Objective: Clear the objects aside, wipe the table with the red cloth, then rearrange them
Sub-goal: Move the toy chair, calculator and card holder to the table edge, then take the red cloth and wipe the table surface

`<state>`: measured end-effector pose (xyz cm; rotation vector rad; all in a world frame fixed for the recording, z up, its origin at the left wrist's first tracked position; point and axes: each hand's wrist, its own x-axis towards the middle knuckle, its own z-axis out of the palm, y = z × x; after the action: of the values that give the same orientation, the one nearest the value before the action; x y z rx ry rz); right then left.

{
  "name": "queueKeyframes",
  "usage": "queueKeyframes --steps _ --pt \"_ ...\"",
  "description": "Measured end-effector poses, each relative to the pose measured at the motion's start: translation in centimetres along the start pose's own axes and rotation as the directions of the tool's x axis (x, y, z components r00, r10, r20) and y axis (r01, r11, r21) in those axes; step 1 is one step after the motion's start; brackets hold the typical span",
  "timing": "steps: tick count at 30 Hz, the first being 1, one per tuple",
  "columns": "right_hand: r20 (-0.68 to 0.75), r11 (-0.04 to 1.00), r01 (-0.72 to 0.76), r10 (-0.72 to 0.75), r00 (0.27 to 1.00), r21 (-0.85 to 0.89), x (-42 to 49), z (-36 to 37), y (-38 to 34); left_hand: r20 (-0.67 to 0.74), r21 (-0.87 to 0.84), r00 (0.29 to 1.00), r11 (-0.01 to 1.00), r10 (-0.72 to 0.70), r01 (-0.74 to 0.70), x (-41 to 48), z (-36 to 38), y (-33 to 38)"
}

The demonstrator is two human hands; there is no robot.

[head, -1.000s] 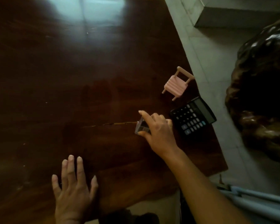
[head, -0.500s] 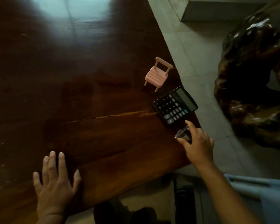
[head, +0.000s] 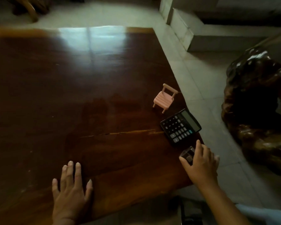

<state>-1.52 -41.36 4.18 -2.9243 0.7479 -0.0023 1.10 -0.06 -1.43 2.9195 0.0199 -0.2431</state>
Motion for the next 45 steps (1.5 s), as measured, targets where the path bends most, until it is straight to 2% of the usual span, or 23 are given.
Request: queueKeyframes --steps 2,5,7,8,9,11,14,17,21,23,26,31,34,39,45 --pt "-0.012 0.998 0.070 -0.070 0.997 0.001 -1.2 -2.6 -1.5 0.043 -0.014 0.998 0.999 -0.040 0.041 -0.8 -1.1 -0.1" --pt "0.083 0.982 0.171 -0.178 0.981 0.084 -2.2 -5.5 -3.7 0.236 -0.011 0.970 0.998 -0.056 0.060 0.6 -3.7 0.0" --pt "0.193 0.961 0.152 -0.199 0.961 0.231 -3.5 -8.2 -5.8 0.434 -0.029 0.899 0.997 -0.051 0.071 1.6 -7.8 0.4" --pt "0.247 0.941 0.116 -0.200 0.948 0.317 -4.4 -9.6 -6.9 0.493 -0.048 0.869 0.997 -0.035 0.067 1.5 -10.1 0.5" --pt "0.292 0.914 0.083 -0.212 0.933 0.398 -5.6 -11.3 -8.3 0.493 -0.064 0.870 0.997 0.001 0.036 0.6 -12.5 0.6" --pt "0.351 0.876 0.080 -0.273 0.896 0.476 -7.8 -13.8 -10.5 0.408 -0.096 0.910 0.995 0.072 -0.035 -2.2 -15.9 0.8" --pt "0.326 0.837 0.172 -0.380 0.865 0.520 -11.8 -16.8 -13.5 0.275 -0.157 0.948 0.980 0.159 -0.119 -7.9 -20.0 1.0" --pt "0.242 0.819 0.264 -0.430 0.870 0.510 -15.5 -18.8 -15.6 0.106 -0.184 0.970 0.963 0.218 -0.197 -12.8 -23.3 0.3" --pt "0.019 0.793 0.403 -0.462 0.887 0.457 -18.8 -20.3 -16.6 -0.086 -0.238 0.973 0.945 0.212 -0.227 -18.4 -24.6 -1.4" --pt "-0.033 0.765 0.390 -0.436 0.899 0.512 -20.1 -20.3 -16.4 -0.158 -0.283 0.970 0.933 0.182 -0.221 -20.0 -24.6 -2.1" --pt "-0.024 0.763 0.351 -0.403 0.915 0.543 -21.8 -19.8 -15.9 -0.223 -0.314 0.963 0.923 0.154 -0.220 -21.0 -24.3 -2.9" --pt "0.030 0.766 0.298 -0.381 0.924 0.570 -23.7 -19.2 -14.4 -0.249 -0.315 0.953 0.916 0.173 -0.249 -20.9 -24.4 -2.6" --pt "0.022 0.775 0.271 -0.344 0.939 0.571 -24.9 -19.3 -12.8 -0.214 -0.326 0.952 0.903 0.218 -0.280 -20.8 -23.6 -1.5" --pt "0.002 0.817 0.111 -0.136 0.991 0.566 -26.8 -20.8 -7.0 -0.088 -0.351 0.912 0.844 0.401 -0.406 -20.4 -21.3 4.3" --pt "-0.072 0.782 -0.108 0.192 0.979 0.615 -28.5 -24.0 4.7 -0.017 -0.386 0.739 0.678 0.673 -0.626 -21.0 -20.8 17.6"
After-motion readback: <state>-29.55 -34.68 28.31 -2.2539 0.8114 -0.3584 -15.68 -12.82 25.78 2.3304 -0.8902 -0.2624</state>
